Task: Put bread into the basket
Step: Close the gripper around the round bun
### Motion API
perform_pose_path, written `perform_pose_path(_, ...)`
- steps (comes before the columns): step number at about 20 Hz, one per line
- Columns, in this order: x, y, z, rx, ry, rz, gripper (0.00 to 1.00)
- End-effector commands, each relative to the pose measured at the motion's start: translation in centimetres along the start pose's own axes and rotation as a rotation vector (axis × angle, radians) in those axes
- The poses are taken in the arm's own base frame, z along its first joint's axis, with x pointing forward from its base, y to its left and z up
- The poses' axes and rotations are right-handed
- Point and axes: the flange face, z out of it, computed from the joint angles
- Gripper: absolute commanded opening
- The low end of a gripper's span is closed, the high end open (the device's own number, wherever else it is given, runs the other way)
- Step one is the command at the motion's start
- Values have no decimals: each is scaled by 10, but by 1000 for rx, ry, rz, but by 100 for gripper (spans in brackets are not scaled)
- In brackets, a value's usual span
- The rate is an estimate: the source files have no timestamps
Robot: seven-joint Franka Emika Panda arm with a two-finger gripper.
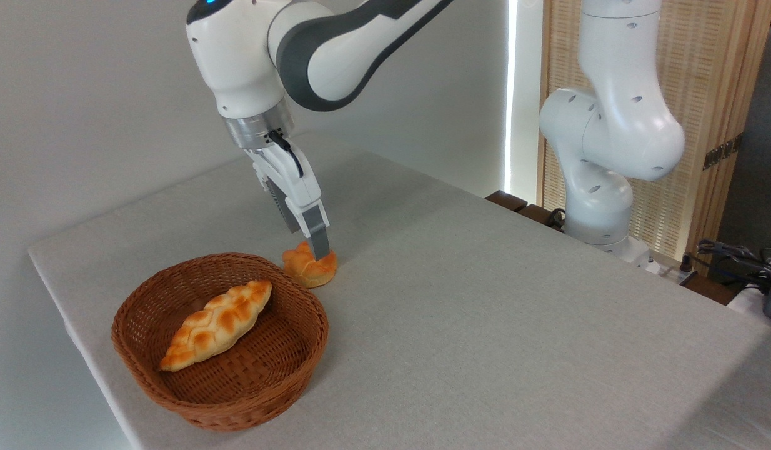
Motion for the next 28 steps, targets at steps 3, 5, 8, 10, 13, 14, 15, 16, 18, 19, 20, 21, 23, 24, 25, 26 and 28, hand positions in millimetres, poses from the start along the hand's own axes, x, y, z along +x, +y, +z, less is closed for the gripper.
perform_pose_path(3,0,6,10,-1,8,0,100)
perform_pose_path(5,4,1,20,-4,8,-2,100)
perform_pose_path(8,8,-3,31,-9,-2,-2,100)
perform_pose_path(10,11,-7,36,-4,11,-5,100)
perform_pose_path(13,13,-8,41,-7,6,-4,100)
perform_pose_path(14,13,-8,40,-7,8,-4,100)
perform_pose_path(15,13,-8,40,-7,8,-4,100)
perform_pose_path(16,13,-8,40,-7,6,-2,100)
perform_pose_path(18,13,-8,40,-4,5,4,85)
perform_pose_path(19,12,-8,40,-1,-5,6,67)
perform_pose_path(20,12,-8,40,1,-8,7,53)
perform_pose_path(21,11,-8,39,2,-7,7,46)
perform_pose_path(23,12,-8,40,1,-8,7,46)
perform_pose_path(24,12,-8,40,1,-8,7,46)
perform_pose_path(25,12,-8,40,1,-8,7,46)
perform_pose_path(26,12,-8,40,1,-8,7,46)
perform_pose_path(28,12,-8,39,1,-7,7,46)
